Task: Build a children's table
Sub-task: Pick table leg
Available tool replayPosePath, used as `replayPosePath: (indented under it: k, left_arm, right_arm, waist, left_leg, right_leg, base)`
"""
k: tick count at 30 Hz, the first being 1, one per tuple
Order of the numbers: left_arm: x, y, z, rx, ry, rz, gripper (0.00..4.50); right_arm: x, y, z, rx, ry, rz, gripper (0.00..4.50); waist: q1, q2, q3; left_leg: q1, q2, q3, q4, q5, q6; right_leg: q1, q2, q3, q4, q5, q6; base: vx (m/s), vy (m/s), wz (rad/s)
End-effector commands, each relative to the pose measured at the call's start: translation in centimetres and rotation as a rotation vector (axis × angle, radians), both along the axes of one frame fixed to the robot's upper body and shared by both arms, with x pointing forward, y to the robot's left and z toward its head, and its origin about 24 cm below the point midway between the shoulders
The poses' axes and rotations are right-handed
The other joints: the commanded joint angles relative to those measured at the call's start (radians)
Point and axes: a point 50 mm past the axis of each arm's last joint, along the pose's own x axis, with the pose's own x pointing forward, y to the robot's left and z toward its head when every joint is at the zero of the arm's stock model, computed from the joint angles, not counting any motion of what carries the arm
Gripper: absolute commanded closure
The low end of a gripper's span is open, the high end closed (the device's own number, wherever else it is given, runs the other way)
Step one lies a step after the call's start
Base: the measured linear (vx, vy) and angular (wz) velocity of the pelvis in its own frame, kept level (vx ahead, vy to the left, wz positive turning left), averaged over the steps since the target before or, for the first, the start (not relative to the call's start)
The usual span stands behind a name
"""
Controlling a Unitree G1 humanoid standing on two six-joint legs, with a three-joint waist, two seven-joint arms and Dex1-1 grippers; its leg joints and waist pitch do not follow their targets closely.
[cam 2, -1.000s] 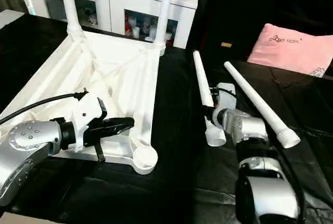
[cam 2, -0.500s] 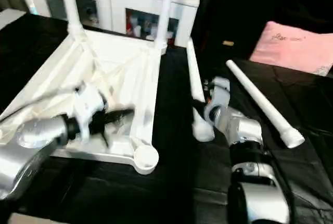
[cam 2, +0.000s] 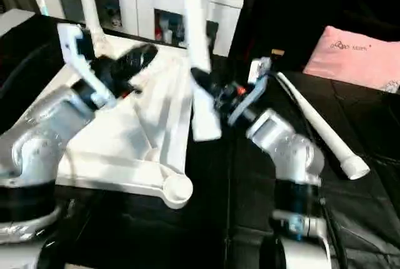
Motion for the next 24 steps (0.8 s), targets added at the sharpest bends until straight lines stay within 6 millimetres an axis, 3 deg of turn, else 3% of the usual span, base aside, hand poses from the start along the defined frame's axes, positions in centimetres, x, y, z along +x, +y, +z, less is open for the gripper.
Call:
replayPosePath:
  k: [1, 3, 5, 11, 20, 24]
  left_arm:
    - [-0.2, -0.9, 0.4, -0.036, 0.018, -0.06, 3.6]
    - [-0.5, -1.9, 0.8, -0.115, 0.037, -0.131, 3.42]
    - [-0.5, -2.4, 1.1, -0.156, 0.06, -0.164, 3.21]
    - [-0.3, -3.0, 0.9, -0.162, 0.113, -0.173, 2.74]
    - [-0.4, -3.6, 1.3, -0.223, 0.142, -0.223, 1.99]
    - [-0.1, -3.5, 1.2, -0.21, 0.149, -0.193, 1.65]
  right_arm:
    - [-0.4, -0.1, 0.9, 0.02, -0.051, 0.028, 2.66]
    - [-1.0, 0.2, 1.2, 0.042, -0.075, 0.069, 2.66]
    - [-1.4, 0.2, 1.4, 0.057, -0.087, 0.091, 2.66]
    - [-1.6, 0.3, 1.5, 0.054, -0.093, 0.092, 2.66]
    - [-2.0, 0.9, 1.8, 0.009, -0.131, 0.124, 2.66]
    - [-2.0, 0.9, 1.8, -0.002, -0.138, 0.116, 2.66]
  waist:
    - [0.004, 0.012, -0.064]
    - [0.008, 0.015, -0.063]
    - [0.01, 0.011, -0.062]
    - [0.011, 0.009, -0.061]
    - [0.01, 0.011, -0.069]
    - [0.011, 0.01, -0.066]
  left_leg:
    - [0.008, 0.012, 0.012, -0.066, -0.058, -0.03]
    - [0.008, 0.012, 0.011, -0.066, -0.06, -0.03]
    - [0.007, 0.012, 0.012, -0.067, -0.06, -0.031]
    - [0.006, 0.012, 0.01, -0.069, -0.059, -0.035]
    - [0.006, 0.011, 0.009, -0.067, 0.012, -0.031]
    - [0.006, 0.012, 0.011, -0.069, -0.015, -0.03]
  right_leg:
    - [0.06, -0.072, 0.042, -0.078, 0.075, -0.183]
    - [0.059, -0.074, 0.043, -0.08, 0.061, -0.172]
    - [0.058, -0.072, 0.043, -0.082, 0.055, -0.157]
    - [0.056, -0.072, 0.043, -0.087, 0.018, -0.12]
    - [0.061, -0.067, 0.038, -0.079, 0.15, -0.133]
    - [0.061, -0.07, 0.04, -0.084, 0.121, -0.132]
  base:
    - [0.0, 0.0, 0.0]
    - [0.0, 0.0, 0.0]
    - [0.0, 0.0, 0.0]
    - [0.0, 0.0, 0.0]
    - [0.0, 0.0, 0.0]
    - [0.0, 0.0, 0.0]
